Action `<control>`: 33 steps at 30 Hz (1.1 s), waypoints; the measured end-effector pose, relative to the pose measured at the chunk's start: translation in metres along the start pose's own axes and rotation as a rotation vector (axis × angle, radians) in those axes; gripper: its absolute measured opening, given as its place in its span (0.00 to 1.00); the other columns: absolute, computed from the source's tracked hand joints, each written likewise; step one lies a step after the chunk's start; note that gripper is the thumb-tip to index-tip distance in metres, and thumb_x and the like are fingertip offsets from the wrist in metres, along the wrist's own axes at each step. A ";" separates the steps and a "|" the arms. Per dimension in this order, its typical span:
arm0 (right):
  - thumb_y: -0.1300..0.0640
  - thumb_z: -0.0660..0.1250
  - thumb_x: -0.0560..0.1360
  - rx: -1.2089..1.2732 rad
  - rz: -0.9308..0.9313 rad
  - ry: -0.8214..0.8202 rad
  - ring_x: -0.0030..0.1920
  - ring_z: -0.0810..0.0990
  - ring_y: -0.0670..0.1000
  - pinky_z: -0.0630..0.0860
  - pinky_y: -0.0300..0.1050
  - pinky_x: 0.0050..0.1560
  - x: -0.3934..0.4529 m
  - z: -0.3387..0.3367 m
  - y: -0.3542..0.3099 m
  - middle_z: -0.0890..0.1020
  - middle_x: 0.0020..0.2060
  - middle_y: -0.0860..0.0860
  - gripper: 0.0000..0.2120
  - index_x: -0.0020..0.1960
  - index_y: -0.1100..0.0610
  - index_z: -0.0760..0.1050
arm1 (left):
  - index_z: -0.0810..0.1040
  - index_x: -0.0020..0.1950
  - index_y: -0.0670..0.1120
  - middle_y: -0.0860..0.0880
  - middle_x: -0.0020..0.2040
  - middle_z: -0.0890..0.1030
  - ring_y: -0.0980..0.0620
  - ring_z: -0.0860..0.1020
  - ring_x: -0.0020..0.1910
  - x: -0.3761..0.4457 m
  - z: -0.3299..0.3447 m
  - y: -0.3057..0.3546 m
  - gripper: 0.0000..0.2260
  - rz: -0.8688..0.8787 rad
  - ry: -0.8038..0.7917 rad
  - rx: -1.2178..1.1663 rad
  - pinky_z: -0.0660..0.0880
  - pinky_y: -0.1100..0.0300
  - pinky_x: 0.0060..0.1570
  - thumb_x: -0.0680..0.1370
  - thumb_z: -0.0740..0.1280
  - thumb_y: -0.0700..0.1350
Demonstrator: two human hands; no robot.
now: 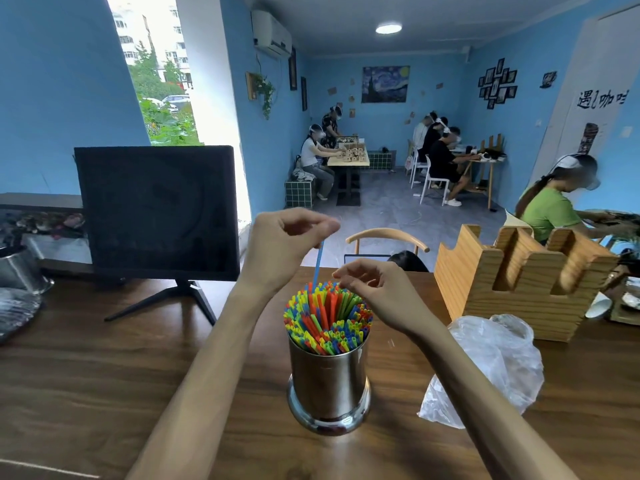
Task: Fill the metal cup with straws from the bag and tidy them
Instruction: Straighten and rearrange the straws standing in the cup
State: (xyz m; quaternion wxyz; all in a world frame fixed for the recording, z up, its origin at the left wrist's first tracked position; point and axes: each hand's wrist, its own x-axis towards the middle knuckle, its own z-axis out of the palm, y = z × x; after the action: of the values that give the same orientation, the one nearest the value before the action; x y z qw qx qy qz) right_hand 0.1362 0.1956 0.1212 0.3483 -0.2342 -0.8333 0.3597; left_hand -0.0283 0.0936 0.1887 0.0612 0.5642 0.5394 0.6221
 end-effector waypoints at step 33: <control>0.46 0.71 0.78 0.226 0.288 -0.065 0.39 0.80 0.40 0.73 0.35 0.41 0.024 -0.010 -0.010 0.85 0.43 0.47 0.11 0.53 0.53 0.83 | 0.88 0.47 0.53 0.52 0.36 0.83 0.56 0.77 0.33 -0.037 -0.033 0.002 0.07 -0.051 0.230 -0.579 0.74 0.65 0.29 0.75 0.76 0.55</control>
State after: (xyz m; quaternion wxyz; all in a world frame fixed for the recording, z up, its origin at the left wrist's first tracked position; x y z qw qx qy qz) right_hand 0.1264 0.2090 0.1437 0.2902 -0.2986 -0.7564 0.5044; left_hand -0.0397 0.0479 0.1738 0.1736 0.4357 0.3573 0.8077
